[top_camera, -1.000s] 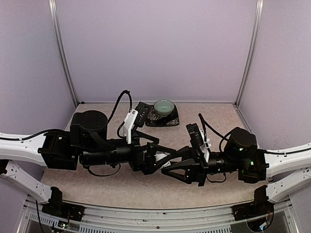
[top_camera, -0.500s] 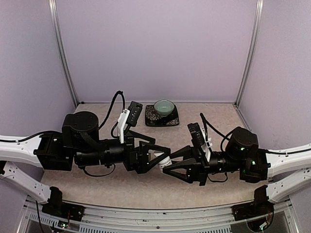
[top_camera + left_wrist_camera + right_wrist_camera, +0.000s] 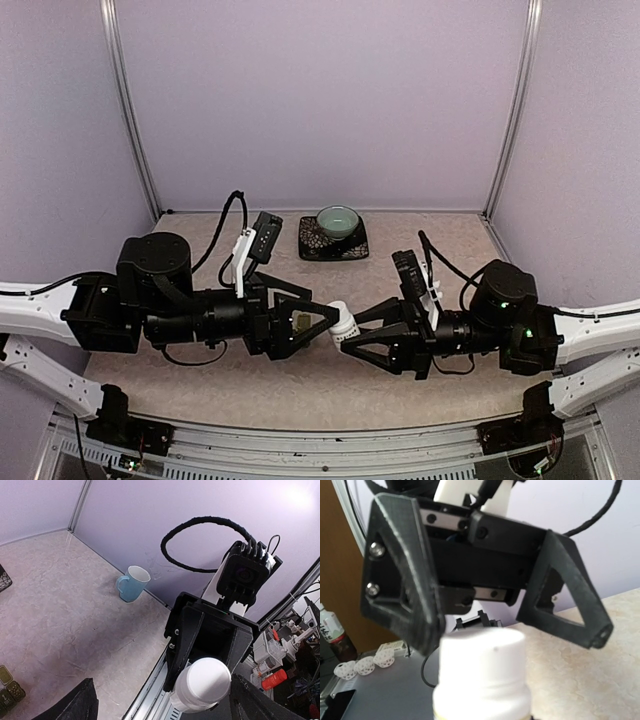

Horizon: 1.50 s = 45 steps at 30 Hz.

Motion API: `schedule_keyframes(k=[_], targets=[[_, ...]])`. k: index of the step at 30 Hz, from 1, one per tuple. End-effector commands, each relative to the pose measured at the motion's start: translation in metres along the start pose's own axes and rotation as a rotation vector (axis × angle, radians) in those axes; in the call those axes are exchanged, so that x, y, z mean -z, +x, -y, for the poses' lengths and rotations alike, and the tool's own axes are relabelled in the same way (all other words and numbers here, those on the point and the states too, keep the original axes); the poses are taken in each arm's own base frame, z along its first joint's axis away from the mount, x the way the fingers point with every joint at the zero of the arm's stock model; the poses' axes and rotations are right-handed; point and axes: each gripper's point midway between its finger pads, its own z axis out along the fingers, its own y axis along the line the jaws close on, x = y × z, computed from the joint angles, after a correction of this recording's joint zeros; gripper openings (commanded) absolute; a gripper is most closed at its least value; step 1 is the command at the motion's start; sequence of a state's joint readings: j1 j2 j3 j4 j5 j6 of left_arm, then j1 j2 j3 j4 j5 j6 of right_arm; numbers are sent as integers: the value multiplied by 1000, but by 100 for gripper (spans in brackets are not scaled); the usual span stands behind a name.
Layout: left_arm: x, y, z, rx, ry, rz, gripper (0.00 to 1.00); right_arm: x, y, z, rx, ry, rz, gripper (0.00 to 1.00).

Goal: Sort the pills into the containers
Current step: Screw the lid of the pill container onto the pill bottle.

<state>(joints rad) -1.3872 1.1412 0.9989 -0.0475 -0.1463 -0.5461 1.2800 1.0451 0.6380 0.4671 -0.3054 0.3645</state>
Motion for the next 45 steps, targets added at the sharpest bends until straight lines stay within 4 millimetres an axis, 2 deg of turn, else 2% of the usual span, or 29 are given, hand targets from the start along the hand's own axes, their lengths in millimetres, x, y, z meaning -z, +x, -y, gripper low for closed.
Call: schedule_keyframes(k=[1,12,18,28,39,45], targets=[[2,10,-19,-19,-82,-39,88,9,-29,-16,36,-58,97,25],[9,10,-24,-29,-110,-51,86,11,-32,-14,36,-51,99,25],[17,-9,-15,-24,-78,8,86,4,-20,-5,32,-26,56,25],[-9,-11,11,-46,25,-9,85,-6,-9,2,28,-15,19,25],[-17,-10,17,-54,48,-22,67,-5,-4,5,32,1,11,25],[-18,-10,18,-55,55,-22,50,-3,-3,5,32,3,15,25]])
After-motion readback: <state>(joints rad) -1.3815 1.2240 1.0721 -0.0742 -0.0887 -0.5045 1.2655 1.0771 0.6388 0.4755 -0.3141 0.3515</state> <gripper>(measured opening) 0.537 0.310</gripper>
